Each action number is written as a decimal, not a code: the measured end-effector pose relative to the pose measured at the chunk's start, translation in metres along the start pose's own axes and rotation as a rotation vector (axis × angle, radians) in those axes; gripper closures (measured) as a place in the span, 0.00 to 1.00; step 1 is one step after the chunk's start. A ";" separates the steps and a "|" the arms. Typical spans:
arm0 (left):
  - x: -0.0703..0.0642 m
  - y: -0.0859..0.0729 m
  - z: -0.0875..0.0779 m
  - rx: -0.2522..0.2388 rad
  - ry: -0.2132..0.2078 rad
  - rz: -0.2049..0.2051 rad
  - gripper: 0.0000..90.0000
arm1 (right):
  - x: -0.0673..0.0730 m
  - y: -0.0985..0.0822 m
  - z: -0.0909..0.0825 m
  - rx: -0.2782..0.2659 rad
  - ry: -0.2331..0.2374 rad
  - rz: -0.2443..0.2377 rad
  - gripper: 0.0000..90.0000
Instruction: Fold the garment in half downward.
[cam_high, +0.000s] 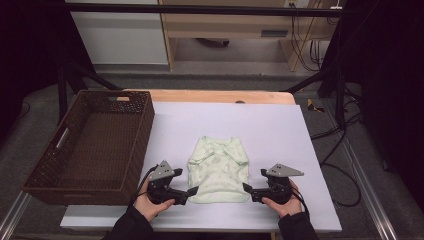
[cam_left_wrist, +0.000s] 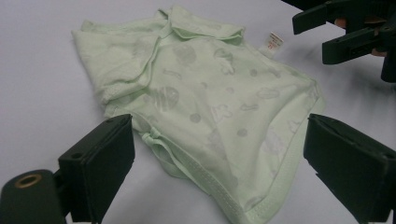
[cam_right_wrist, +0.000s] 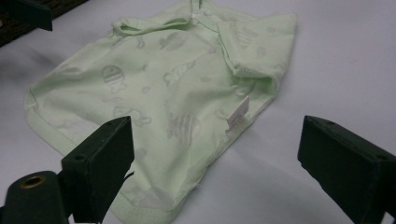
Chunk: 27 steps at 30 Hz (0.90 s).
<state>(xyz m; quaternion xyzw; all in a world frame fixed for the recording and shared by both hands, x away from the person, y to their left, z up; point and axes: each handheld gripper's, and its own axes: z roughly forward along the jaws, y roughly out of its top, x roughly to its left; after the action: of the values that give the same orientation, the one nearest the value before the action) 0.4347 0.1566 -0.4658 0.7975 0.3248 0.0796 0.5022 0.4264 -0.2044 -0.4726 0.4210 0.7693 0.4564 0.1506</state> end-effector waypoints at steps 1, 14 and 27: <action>0.000 0.001 0.000 0.000 -0.004 -0.002 0.07 | 0.000 0.001 0.000 0.004 0.001 0.001 0.09; 0.006 0.010 0.001 0.017 -0.011 -0.054 0.06 | -0.005 0.011 -0.001 -0.025 -0.005 -0.006 0.02; 0.013 0.022 0.005 0.003 0.004 -0.028 0.05 | -0.011 0.024 0.003 -0.047 -0.017 -0.002 0.03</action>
<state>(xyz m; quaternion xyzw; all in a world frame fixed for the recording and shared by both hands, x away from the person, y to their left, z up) 0.4564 0.1540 -0.4524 0.7935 0.3369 0.0738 0.5013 0.4471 -0.2061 -0.4564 0.4206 0.7573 0.4708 0.1674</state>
